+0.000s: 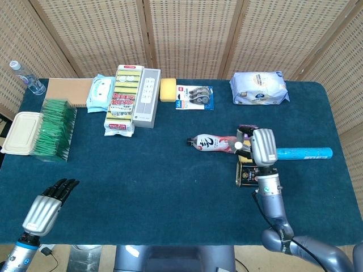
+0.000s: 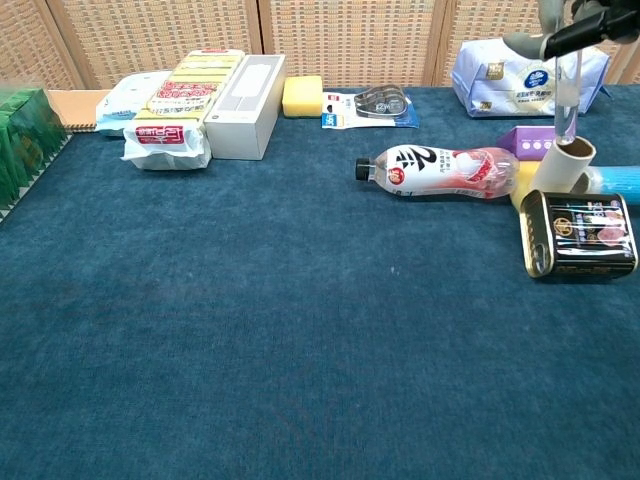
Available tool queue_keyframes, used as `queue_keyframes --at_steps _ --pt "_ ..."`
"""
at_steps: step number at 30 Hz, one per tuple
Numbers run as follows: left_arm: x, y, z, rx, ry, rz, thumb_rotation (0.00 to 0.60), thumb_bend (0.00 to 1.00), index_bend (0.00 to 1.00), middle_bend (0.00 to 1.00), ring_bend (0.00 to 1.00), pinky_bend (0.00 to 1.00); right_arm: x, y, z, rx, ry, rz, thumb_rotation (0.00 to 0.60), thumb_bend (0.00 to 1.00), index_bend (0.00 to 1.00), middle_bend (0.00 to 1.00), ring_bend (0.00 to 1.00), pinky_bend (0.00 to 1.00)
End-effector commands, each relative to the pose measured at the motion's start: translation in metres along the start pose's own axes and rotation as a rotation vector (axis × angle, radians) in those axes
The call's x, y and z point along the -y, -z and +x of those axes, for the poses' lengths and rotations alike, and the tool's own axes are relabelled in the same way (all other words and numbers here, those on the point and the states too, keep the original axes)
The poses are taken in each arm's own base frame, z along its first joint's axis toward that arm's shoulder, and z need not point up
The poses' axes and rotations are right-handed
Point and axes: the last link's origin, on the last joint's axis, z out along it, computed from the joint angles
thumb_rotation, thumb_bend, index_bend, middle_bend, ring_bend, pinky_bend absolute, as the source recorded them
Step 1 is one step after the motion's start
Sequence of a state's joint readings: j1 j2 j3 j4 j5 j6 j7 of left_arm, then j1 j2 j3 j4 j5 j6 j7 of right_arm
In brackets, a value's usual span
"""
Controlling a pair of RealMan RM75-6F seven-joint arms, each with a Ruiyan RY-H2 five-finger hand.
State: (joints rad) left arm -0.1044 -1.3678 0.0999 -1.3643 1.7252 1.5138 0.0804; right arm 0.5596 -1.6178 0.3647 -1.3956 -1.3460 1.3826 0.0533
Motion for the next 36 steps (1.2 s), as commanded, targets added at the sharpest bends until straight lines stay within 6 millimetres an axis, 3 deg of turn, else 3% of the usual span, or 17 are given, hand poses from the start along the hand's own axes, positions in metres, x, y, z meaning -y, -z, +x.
queue_keyframes --at_steps 1,12,25,36 --pt "0.000 0.000 0.000 0.000 0.000 0.000 0.600 0.21 0.10 0.18 0.15 0.33 0.004 -0.002 0.007 -0.015 0.009 0.013 0.600 0.33 0.79 0.92 1.00 0.95" --pt "-0.001 0.001 0.001 -0.005 0.000 -0.001 0.600 0.21 0.10 0.18 0.15 0.33 0.009 0.012 0.022 0.002 0.026 0.028 0.600 0.34 0.79 0.93 1.00 0.95" --pt "-0.004 0.000 -0.001 0.002 -0.003 -0.008 0.600 0.21 0.10 0.18 0.15 0.33 0.008 0.031 0.058 0.136 -0.062 -0.170 0.600 0.36 0.79 0.95 1.00 0.97" --pt "-0.003 0.001 0.001 0.002 0.001 -0.007 0.600 0.21 0.10 0.18 0.15 0.33 0.005 0.042 0.082 0.181 -0.070 -0.222 0.600 0.36 0.79 0.96 1.00 0.98"
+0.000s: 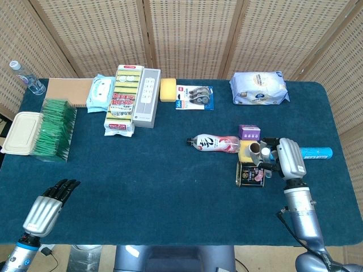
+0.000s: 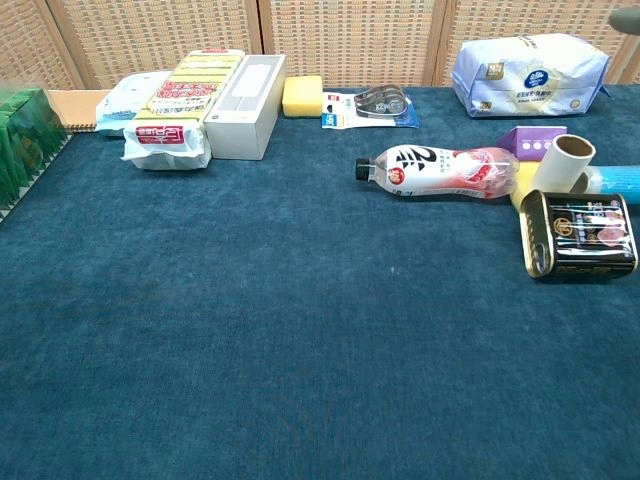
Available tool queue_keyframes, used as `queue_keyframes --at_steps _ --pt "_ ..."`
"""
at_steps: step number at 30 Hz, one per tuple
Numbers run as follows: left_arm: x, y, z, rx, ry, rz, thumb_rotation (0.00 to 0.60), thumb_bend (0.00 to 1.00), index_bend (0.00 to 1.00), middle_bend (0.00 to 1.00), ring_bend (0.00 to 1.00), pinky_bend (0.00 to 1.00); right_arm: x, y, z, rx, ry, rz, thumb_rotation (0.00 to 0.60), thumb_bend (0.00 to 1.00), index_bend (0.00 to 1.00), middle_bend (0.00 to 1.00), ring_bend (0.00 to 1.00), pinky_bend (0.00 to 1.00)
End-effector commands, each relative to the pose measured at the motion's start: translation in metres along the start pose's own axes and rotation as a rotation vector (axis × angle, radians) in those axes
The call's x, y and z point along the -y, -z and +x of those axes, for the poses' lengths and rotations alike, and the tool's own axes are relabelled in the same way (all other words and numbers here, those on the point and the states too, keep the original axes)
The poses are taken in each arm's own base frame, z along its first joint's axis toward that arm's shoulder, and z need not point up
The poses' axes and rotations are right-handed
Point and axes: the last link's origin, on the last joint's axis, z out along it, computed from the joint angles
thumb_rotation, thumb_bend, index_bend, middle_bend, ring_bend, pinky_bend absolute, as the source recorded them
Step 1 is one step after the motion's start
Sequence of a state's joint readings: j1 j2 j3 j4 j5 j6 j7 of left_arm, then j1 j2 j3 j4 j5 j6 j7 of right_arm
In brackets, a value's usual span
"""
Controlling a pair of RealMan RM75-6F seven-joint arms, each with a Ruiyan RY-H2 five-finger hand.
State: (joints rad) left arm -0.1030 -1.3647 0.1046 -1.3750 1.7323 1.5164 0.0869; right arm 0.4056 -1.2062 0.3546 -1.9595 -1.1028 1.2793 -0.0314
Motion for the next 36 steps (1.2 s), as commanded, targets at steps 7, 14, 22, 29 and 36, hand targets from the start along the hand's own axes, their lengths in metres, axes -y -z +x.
queue_keyframes --at_steps 7,14,22,29,36 --pt "-0.001 0.001 0.000 0.004 0.004 -0.003 0.600 0.21 0.10 0.18 0.15 0.33 0.002 0.015 0.003 0.020 0.023 -0.008 0.600 0.36 0.79 0.96 1.00 0.99" --pt "-0.003 0.001 0.000 0.005 -0.003 -0.012 0.600 0.21 0.10 0.18 0.15 0.33 0.016 0.058 0.013 0.007 0.003 0.121 0.600 0.36 0.79 0.96 1.00 1.00" --pt "-0.002 0.001 0.001 0.002 -0.002 -0.009 0.600 0.21 0.10 0.18 0.15 0.33 0.004 0.064 -0.002 0.047 0.062 0.117 0.600 0.37 0.79 0.97 1.00 1.00" --pt "-0.006 0.004 -0.001 0.010 -0.004 -0.021 0.600 0.21 0.10 0.18 0.15 0.33 -0.006 0.021 0.028 -0.165 0.005 0.033 0.600 0.37 0.80 0.98 1.00 1.00" --pt "-0.003 -0.004 -0.001 0.007 -0.009 -0.008 0.600 0.21 0.10 0.18 0.15 0.33 -0.003 0.054 0.009 -0.021 0.073 0.132 0.600 0.37 0.80 0.98 1.00 1.00"
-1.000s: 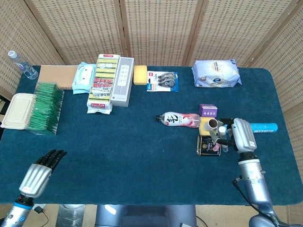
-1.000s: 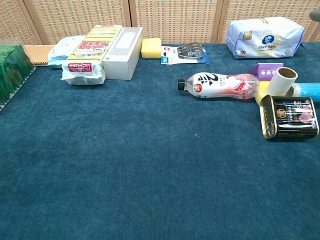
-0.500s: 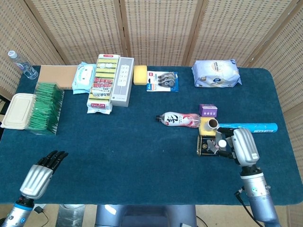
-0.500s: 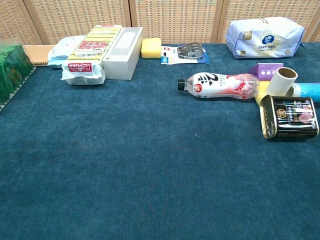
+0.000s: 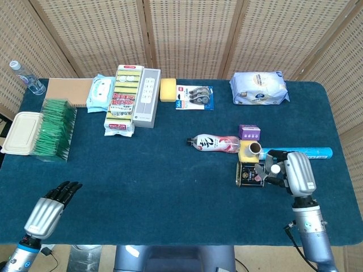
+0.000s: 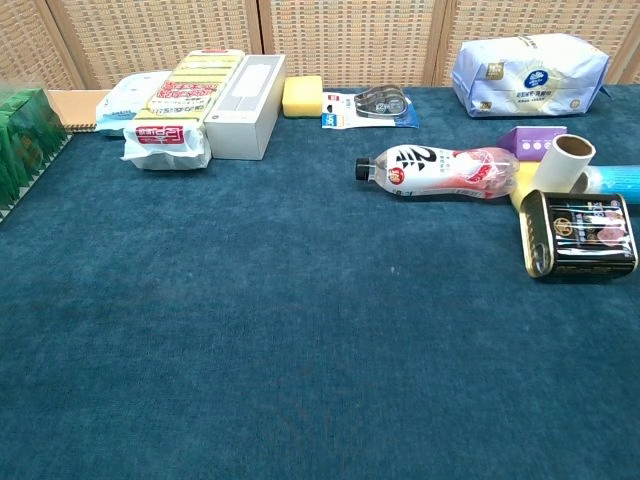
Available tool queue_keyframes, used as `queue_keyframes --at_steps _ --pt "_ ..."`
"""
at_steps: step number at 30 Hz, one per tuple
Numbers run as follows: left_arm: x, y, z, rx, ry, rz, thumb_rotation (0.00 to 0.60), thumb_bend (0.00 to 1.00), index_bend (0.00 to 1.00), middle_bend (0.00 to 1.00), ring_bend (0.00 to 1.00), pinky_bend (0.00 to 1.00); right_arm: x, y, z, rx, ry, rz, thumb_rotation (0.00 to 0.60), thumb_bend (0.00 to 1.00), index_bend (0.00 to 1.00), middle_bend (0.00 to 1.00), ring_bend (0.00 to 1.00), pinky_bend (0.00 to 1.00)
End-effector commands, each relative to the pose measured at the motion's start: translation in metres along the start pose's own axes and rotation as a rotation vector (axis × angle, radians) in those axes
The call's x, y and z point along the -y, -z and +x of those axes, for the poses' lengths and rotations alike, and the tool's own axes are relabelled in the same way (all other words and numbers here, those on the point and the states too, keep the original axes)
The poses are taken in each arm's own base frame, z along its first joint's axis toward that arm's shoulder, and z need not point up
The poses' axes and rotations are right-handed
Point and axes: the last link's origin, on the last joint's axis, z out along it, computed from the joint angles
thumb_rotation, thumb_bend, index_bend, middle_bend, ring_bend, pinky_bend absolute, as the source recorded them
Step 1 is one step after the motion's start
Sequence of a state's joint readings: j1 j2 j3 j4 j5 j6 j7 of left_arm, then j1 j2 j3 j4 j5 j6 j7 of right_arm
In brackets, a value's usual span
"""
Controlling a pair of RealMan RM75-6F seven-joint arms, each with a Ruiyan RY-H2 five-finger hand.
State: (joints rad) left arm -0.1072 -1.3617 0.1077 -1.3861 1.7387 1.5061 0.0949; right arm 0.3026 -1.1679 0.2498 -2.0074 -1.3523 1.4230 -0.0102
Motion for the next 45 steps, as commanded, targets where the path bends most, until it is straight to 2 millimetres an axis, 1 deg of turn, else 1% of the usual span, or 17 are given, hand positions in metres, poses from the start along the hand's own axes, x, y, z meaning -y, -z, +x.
queue_keyframes --at_steps 1,3,5,8,10,12,14,16,18,20,22,24,27,28,33,40,45 --pt "-0.001 -0.002 -0.001 -0.002 -0.012 0.003 0.600 0.21 0.10 0.18 0.15 0.33 -0.005 0.005 0.000 0.003 0.003 0.019 0.600 0.37 0.80 0.98 1.00 1.00" --pt "-0.005 0.003 -0.004 0.015 -0.008 -0.015 0.600 0.21 0.10 0.18 0.15 0.33 -0.010 -0.016 0.007 -0.093 -0.016 -0.044 0.600 0.37 0.80 0.99 1.00 1.00" --pt "-0.005 0.008 -0.005 0.028 -0.002 -0.022 0.600 0.21 0.10 0.18 0.15 0.33 -0.011 -0.020 0.001 -0.092 0.007 -0.074 0.600 0.38 0.80 0.99 1.00 1.00" --pt "-0.001 0.003 -0.002 0.011 -0.002 -0.003 0.600 0.21 0.10 0.18 0.15 0.33 -0.011 0.014 -0.020 0.030 0.114 0.018 0.600 0.38 0.80 0.99 1.00 1.00" --pt "-0.001 -0.001 -0.001 -0.001 -0.007 0.005 0.600 0.21 0.10 0.18 0.15 0.33 -0.013 0.027 -0.023 0.071 0.146 0.073 0.600 0.37 0.80 0.99 1.00 1.00" --pt "-0.003 0.001 -0.001 -0.004 -0.008 -0.003 0.600 0.21 0.10 0.18 0.15 0.33 -0.015 0.017 -0.016 -0.009 0.107 0.053 0.600 0.37 0.80 0.99 1.00 1.00" --pt "-0.005 0.007 -0.001 -0.001 -0.001 -0.017 0.600 0.21 0.10 0.18 0.15 0.33 -0.022 -0.007 -0.003 -0.138 0.056 -0.022 0.600 0.37 0.80 0.99 1.00 1.00" --pt "-0.005 0.010 0.000 0.001 -0.001 -0.024 0.600 0.21 0.10 0.18 0.15 0.33 -0.023 -0.016 0.002 -0.163 0.036 -0.065 0.600 0.38 0.80 0.99 1.00 1.00" --pt "-0.003 0.010 0.001 -0.002 -0.001 -0.018 0.600 0.21 0.10 0.18 0.15 0.33 -0.020 -0.004 -0.001 -0.144 0.055 -0.031 0.600 0.38 0.80 0.99 1.00 1.00" --pt "-0.003 0.007 0.002 -0.007 0.001 -0.015 0.600 0.21 0.10 0.18 0.15 0.33 -0.016 0.020 -0.010 -0.083 0.146 0.053 0.600 0.38 0.80 0.99 1.00 1.00" --pt "-0.005 0.007 0.002 -0.009 -0.001 -0.021 0.600 0.21 0.10 0.18 0.15 0.33 -0.013 0.031 -0.013 -0.036 0.127 0.083 0.600 0.38 0.80 0.99 1.00 1.00" --pt "-0.007 0.009 0.002 -0.008 -0.001 -0.027 0.600 0.21 0.10 0.18 0.15 0.33 -0.016 0.019 -0.001 -0.090 0.087 0.048 0.600 0.38 0.80 0.99 1.00 1.00" --pt "-0.007 0.014 0.002 -0.007 -0.005 -0.029 0.600 0.21 0.10 0.18 0.15 0.33 -0.032 -0.020 0.017 -0.290 0.103 -0.055 0.600 0.38 0.80 0.99 1.00 1.00" --pt "-0.006 0.014 0.002 -0.008 -0.005 -0.026 0.600 0.21 0.10 0.18 0.15 0.33 -0.037 -0.030 0.015 -0.315 0.137 -0.092 0.600 0.38 0.80 0.99 1.00 1.00" --pt "-0.004 0.008 0.003 -0.012 0.002 -0.012 0.600 0.21 0.10 0.18 0.15 0.33 -0.035 -0.028 -0.005 -0.188 0.132 -0.071 0.600 0.38 0.80 0.99 1.00 1.00" --pt "-0.010 0.018 -0.003 0.008 -0.006 -0.015 0.600 0.21 0.10 0.18 0.15 0.33 -0.024 -0.039 -0.013 -0.134 0.072 -0.050 0.600 0.38 0.80 0.99 1.00 1.00" --pt "-0.012 0.017 -0.005 0.001 -0.005 -0.004 0.600 0.21 0.10 0.18 0.15 0.33 -0.019 -0.046 -0.019 -0.118 0.036 -0.039 0.600 0.38 0.80 0.99 1.00 1.00"
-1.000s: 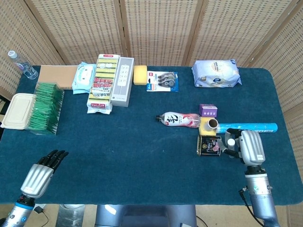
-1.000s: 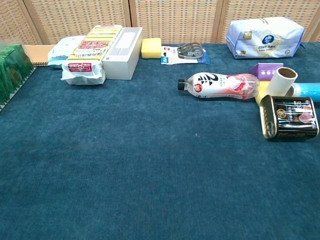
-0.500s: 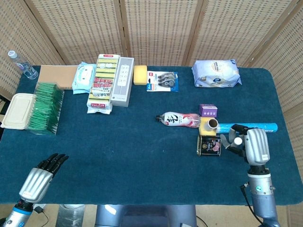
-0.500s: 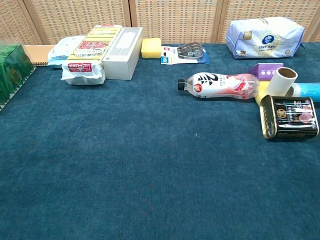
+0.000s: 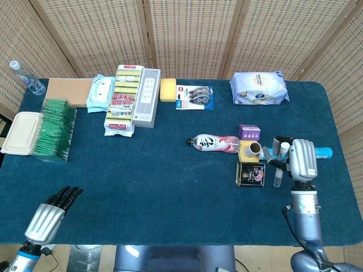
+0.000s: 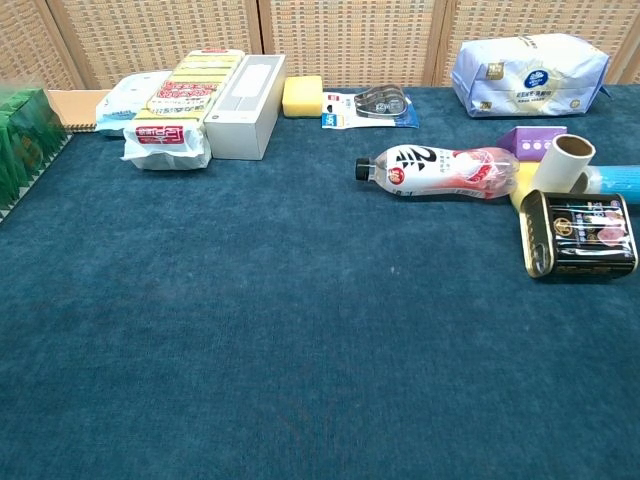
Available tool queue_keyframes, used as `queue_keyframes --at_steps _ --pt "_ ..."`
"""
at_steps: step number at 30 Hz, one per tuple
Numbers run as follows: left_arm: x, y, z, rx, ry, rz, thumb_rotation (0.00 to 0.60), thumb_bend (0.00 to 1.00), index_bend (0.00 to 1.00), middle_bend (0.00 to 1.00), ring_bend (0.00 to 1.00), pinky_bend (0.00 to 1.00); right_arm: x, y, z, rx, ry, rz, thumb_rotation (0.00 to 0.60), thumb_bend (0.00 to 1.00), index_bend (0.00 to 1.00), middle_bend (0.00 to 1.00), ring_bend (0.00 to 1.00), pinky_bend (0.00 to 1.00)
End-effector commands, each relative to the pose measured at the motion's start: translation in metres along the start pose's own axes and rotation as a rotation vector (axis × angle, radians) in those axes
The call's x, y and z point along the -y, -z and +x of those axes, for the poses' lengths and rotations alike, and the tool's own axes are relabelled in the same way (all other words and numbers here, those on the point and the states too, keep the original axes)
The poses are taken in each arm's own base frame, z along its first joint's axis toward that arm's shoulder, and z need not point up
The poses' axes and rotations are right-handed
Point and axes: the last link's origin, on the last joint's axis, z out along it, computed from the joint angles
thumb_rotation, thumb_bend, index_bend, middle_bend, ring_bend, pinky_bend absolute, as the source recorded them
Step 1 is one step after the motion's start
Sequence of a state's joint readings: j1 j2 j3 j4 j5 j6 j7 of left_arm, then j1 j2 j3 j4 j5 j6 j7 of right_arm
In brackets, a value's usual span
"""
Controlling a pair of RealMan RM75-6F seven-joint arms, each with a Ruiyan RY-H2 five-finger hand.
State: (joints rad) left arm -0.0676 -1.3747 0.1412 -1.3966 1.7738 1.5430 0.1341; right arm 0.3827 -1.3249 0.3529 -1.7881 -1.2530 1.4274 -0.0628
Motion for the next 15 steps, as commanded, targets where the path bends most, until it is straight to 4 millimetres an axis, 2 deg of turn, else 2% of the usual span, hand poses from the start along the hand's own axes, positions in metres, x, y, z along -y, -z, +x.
queue_keyframes --at_steps 1,15 --pt "-0.001 0.000 -0.001 -0.001 0.000 0.008 0.600 0.21 0.10 0.18 0.15 0.33 0.003 -0.007 -0.005 0.010 -0.030 0.001 0.600 0.38 0.80 0.99 1.00 1.00" --pt "-0.004 0.004 -0.004 -0.006 -0.002 0.053 0.600 0.21 0.10 0.18 0.15 0.33 0.016 -0.024 -0.024 0.004 -0.107 0.024 0.600 0.38 0.80 0.99 1.00 1.00"
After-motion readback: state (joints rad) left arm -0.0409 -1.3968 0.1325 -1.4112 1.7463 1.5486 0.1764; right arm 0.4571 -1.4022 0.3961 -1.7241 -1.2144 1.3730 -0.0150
